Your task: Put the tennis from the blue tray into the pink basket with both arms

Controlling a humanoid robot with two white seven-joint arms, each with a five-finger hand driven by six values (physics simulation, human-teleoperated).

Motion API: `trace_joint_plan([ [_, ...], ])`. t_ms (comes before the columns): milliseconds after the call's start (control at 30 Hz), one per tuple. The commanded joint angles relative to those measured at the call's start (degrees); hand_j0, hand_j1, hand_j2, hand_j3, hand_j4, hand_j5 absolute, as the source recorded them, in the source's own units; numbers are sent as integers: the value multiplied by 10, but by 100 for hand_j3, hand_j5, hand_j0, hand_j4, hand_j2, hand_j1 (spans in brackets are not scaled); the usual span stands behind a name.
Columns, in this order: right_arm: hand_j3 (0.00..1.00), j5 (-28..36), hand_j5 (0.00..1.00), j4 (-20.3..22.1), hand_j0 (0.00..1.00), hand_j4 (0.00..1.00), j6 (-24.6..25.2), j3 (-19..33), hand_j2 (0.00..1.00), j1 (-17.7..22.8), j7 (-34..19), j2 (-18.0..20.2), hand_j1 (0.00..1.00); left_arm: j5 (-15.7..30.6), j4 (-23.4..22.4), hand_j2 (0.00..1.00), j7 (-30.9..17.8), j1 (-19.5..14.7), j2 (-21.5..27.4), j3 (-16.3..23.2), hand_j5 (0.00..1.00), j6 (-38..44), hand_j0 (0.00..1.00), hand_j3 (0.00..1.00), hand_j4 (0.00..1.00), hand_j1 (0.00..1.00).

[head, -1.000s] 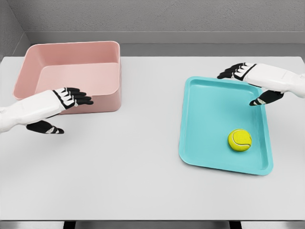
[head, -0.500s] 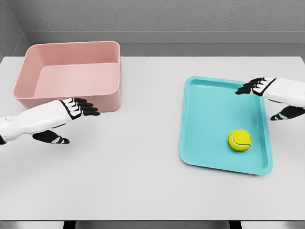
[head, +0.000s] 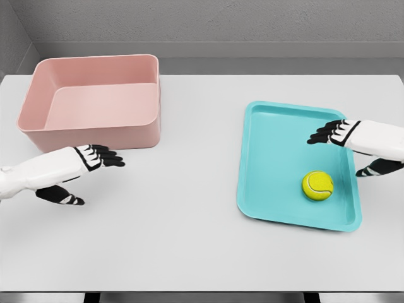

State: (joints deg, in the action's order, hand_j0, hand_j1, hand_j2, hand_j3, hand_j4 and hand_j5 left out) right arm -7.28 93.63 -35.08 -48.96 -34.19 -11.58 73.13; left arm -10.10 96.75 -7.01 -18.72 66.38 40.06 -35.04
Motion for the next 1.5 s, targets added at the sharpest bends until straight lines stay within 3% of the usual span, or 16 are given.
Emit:
trace_joint_plan([
  [0,100,4,100,0,100,100,1,3,100,3,25,2,100,6,0,100,1,0,9,-2,100,0,100,100,100,100],
  [467,100,3,100,10,100,100,1,0,100,62,28,6,100,8,6,100,4,-2,9,-4,100,0,100,100,100,100],
  [1067,100,3,100,21,100,100,1,-1,100,74,21,-4,100,8,6,100,4,-3,9,-5,100,0,100,100,100,100],
  [1300,100,2,100,19,100,100,1,-1,100,71,11,-37,100,8,7,100,4,-3,8,-4,100,0,100,100,100,100],
  [1467,100,2,100,16,100,100,1,-1,100,73,4,-40,100,8,7,100,4,-3,7,-4,100,0,100,100,100,100],
])
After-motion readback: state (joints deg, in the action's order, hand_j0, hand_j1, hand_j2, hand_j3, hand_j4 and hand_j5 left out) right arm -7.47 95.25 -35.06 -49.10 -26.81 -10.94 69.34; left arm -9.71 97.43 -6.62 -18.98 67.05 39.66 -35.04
